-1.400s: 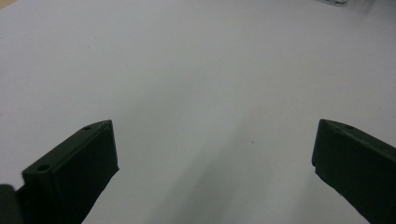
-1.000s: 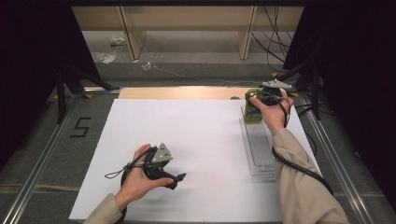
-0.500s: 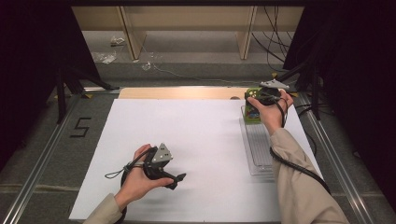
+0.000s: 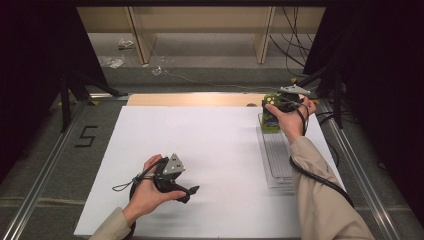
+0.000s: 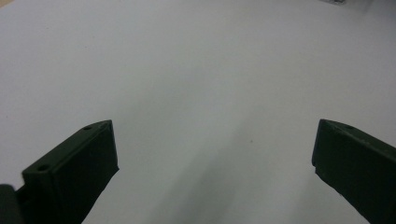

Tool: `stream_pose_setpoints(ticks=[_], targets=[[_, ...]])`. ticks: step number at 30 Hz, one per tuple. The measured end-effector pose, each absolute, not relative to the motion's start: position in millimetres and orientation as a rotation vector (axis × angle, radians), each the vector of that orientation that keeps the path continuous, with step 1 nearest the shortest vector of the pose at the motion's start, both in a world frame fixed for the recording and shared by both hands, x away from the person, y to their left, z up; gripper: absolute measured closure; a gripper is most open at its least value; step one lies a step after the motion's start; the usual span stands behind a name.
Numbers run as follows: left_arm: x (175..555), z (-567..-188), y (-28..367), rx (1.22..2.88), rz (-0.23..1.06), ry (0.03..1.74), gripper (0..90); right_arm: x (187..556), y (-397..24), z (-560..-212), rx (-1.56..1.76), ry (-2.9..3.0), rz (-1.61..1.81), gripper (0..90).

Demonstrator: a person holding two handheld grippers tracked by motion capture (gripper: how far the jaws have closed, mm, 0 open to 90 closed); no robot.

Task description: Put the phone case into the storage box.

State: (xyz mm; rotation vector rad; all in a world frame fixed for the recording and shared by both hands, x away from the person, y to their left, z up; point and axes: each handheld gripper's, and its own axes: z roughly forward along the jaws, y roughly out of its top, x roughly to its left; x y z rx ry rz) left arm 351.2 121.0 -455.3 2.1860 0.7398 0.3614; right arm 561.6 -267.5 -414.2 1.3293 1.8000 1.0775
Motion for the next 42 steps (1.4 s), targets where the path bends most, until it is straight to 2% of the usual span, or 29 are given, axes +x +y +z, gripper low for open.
stream_pose_setpoints(ticks=[22, 42], targets=[[351, -455, 120, 2.182, 0.36, 0.742, 0.0, 551, -269, -410, 1.348, 1.877, 1.051, 0.3], [352, -453, 123, 2.171, 0.365, 0.749, 0.0, 521, -271, -404, 1.32, 1.928, 1.04, 0.4]])
